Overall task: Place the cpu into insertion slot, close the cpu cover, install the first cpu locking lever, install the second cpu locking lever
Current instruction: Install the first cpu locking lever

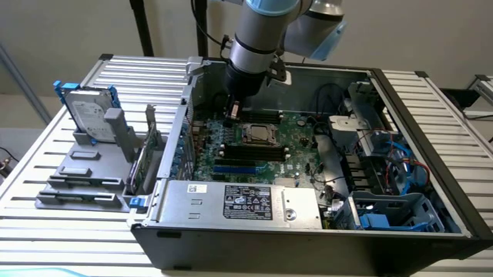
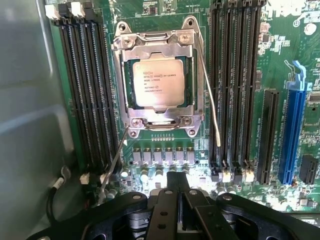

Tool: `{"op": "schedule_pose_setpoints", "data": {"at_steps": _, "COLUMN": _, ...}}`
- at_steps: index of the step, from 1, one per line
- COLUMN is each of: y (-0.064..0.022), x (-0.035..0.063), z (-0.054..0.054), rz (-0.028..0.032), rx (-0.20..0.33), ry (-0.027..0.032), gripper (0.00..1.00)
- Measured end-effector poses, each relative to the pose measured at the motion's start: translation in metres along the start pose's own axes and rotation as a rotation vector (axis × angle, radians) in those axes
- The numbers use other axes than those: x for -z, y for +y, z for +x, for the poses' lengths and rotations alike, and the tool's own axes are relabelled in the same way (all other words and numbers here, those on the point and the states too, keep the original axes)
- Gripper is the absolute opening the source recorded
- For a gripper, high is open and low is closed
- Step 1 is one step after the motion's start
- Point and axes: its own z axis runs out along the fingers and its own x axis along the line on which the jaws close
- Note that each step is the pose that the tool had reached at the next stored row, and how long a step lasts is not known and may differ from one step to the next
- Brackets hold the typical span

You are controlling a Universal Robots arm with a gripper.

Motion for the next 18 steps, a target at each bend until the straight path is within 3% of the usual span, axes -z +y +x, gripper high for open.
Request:
{"op": "schedule_pose_setpoints", "data": {"at_steps": 11, "y": -0.0042, "x": 0.0072, "z": 0.0003, "rz": -0.0002, "rx": -0.083, "ry": 0.0745, "gripper": 0.11}}
{"op": "schedule_pose_setpoints", "data": {"at_steps": 18, "y": -0.0072, "x": 0.0084, "z": 0.0002, "rz": 0.0086, "rx": -0.124, "ry": 0.1279, "gripper": 0.11}}
